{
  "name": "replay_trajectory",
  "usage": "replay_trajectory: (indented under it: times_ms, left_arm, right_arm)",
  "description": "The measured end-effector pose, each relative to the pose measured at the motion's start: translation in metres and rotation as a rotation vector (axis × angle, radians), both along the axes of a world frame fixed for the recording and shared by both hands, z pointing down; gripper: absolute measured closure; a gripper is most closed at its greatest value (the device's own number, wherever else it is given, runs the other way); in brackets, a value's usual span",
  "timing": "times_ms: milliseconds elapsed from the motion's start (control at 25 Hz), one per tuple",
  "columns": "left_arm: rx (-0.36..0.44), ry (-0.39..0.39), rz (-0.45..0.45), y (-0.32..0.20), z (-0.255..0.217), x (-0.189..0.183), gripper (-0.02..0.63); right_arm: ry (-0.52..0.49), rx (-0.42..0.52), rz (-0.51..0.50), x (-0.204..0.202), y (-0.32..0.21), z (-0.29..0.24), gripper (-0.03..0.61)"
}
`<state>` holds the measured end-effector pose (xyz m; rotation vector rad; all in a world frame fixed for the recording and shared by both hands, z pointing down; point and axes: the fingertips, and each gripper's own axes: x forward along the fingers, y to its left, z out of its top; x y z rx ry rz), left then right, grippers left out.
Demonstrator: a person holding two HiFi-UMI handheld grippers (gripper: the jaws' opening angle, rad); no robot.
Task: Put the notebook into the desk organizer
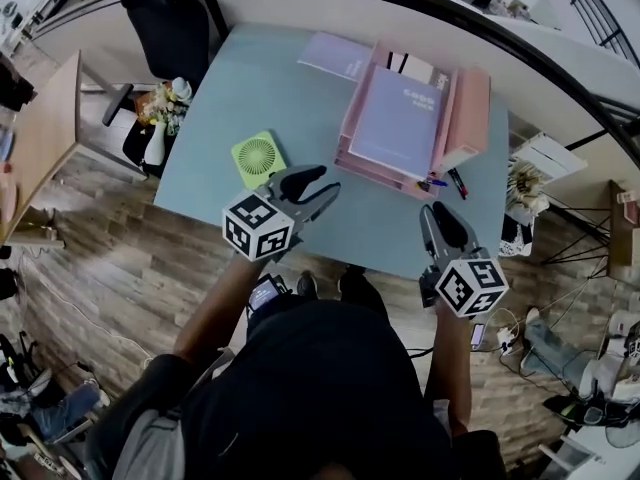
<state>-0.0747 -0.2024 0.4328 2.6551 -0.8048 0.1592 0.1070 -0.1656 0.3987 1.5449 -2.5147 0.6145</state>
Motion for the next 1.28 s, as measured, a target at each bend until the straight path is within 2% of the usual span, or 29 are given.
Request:
replay_trajectory:
  times_ms: [240,480,680,1040,1160,1280]
  left_arm:
    - [-0.079,0.028,-0.06,-0.029,0.016,0.006,0.436]
    - [-0.144,0.068,-0.091,-0.052,0.031,0.02,0.427]
    - [-0.205,0.092,-0.119,-0.066,0.046,0.026,0.407]
    - [-0.305,0.169,-0.151,-0.083,0.063,0.039,0.301]
    - [-0.355,0.19,-0.158,-0.087,0.07,0.046,0.241]
    - [-0.395,0.216,-0.176,-0.095,0.077,0.05,0.224]
  right_arm:
    - [-0.083,-0.073,0.028,0.016,-0.028,0.027,0.497]
    - [-0.152,-0.153,0.012,0.025,-0.047,0.053,0.494]
    - [-0.214,-0.201,0.0,0.028,-0.059,0.068,0.456]
    - [-0.378,-0.282,-0.017,0.027,-0.077,0.084,0.36]
    - [-0.417,-0.308,-0.007,0.03,-0.082,0.089,0.35]
    - [-0.449,-0.326,-0.003,0.032,-0.089,0.095,0.345]
